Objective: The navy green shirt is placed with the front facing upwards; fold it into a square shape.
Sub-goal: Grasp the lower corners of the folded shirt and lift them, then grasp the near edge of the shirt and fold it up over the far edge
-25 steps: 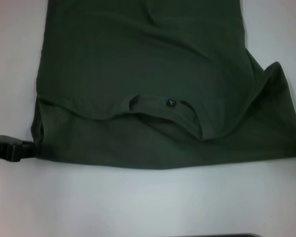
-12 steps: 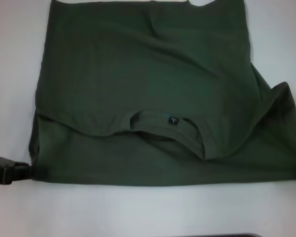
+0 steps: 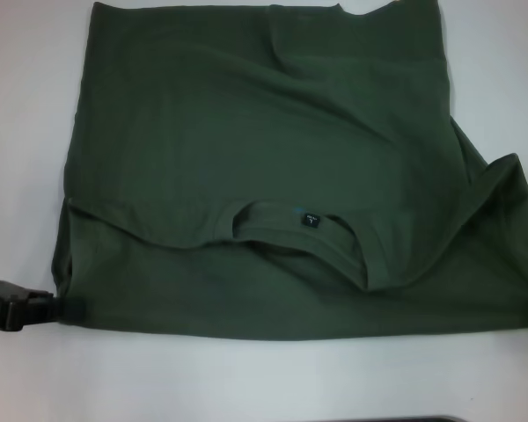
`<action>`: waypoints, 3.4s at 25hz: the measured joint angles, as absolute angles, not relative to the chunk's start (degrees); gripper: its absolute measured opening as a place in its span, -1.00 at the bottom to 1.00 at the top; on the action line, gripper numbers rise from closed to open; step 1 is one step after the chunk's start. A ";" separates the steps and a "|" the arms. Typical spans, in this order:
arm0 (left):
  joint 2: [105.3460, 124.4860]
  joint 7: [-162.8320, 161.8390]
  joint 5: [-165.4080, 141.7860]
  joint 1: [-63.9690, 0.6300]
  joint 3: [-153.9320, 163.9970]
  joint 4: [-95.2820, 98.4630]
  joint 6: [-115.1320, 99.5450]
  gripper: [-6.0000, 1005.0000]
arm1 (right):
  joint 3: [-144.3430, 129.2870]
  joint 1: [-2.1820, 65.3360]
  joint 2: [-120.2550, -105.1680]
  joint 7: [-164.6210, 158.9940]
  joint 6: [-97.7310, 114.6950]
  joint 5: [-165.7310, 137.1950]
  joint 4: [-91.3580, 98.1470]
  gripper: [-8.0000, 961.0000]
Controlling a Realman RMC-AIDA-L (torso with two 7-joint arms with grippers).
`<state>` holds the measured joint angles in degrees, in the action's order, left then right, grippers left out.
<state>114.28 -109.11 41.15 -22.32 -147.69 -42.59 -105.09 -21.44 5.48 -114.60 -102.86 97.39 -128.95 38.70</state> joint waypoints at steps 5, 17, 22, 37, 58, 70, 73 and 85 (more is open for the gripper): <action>114.27 -109.11 41.12 -22.34 -147.40 -42.45 -104.62 -0.91 | -20.28 5.41 -114.58 -102.83 96.90 -129.19 38.59 -0.92; 114.16 -109.07 41.09 -22.83 -147.13 -41.83 -104.21 -0.91 | -18.63 5.37 -114.01 -102.88 96.91 -129.47 38.58 -0.92; 114.09 -109.07 40.57 -22.93 -147.11 -41.83 -103.95 -0.91 | -18.64 5.65 -113.99 -102.90 97.16 -129.47 38.58 -0.92; 114.48 -105.57 43.03 -25.32 -153.65 -41.87 -104.48 -0.91 | -18.70 11.58 -113.49 -104.16 100.11 -129.44 39.27 -0.92; 112.44 -106.56 57.15 -29.45 -156.07 -45.56 -107.71 -0.91 | -14.92 19.37 -110.55 -112.72 104.85 -128.91 45.23 -0.92; 111.52 -109.43 58.32 -31.28 -157.83 -48.83 -105.41 -0.91 | -15.20 24.62 -109.34 -117.14 105.52 -128.84 47.62 -0.92; 111.75 -109.54 59.06 -30.66 -157.86 -49.28 -105.55 -0.91 | -15.48 25.54 -109.27 -117.47 105.47 -128.98 47.63 -0.92; 112.63 -108.79 59.25 -26.72 -157.39 -48.71 -105.82 -0.91 | -16.94 25.25 -112.08 -115.22 104.85 -129.20 46.77 -0.92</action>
<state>112.63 -108.79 59.25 -26.72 -157.39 -48.71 -105.82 -16.94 25.25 -112.08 -115.22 104.85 -129.20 46.77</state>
